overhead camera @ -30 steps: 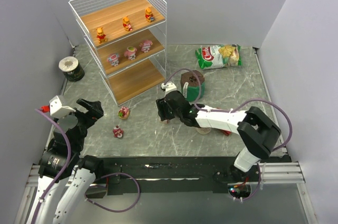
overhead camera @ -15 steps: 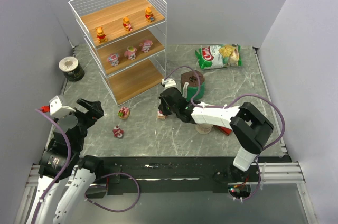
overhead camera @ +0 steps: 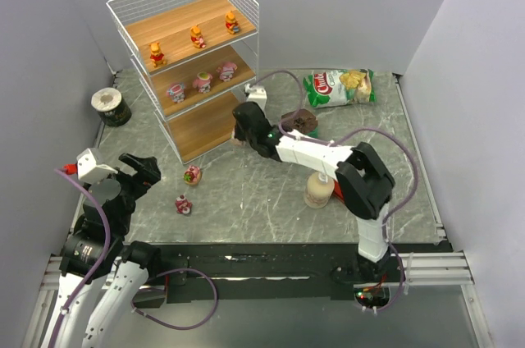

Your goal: Place and organize the plastic toys onto the shelf

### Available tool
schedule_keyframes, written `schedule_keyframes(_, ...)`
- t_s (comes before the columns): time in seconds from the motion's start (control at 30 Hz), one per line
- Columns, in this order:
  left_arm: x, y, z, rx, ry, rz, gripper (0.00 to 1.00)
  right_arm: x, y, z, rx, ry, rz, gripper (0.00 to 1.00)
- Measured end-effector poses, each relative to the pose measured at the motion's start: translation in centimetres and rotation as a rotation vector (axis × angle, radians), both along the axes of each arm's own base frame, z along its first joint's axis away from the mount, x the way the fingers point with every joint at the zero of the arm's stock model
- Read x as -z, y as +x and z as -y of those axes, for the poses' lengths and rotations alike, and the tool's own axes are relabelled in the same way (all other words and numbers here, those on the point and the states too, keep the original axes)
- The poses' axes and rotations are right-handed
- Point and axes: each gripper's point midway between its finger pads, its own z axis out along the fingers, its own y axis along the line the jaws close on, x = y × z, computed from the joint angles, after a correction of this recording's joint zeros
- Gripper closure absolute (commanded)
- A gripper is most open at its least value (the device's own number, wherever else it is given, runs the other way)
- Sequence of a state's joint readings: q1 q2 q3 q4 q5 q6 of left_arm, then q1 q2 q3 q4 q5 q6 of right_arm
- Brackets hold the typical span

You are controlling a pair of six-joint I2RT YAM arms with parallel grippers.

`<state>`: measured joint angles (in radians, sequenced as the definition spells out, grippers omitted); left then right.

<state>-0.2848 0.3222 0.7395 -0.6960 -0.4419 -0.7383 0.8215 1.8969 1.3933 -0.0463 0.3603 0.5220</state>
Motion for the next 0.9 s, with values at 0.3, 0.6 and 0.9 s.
schedule_keyframes(0.3, -0.1, 0.0, 0.0, 0.002, 0.003, 0.004, 0.04, 0.1, 6.1, -0.2, 0.294, 0.021, 0.028, 1.00)
schedule_keyframes(0.6, -0.3, -0.2, 0.1, 0.014, 0.008, 0.018, 0.03, 3.0, 6.7, 1.0, 0.441, -0.025, -0.022, 1.00)
schedule_keyframes(0.9, -0.4, -0.3, 0.1, 0.015, 0.007, 0.021, 0.04, 3.8, 7.9, 0.1, 0.470, -0.016, -0.026, 1.00)
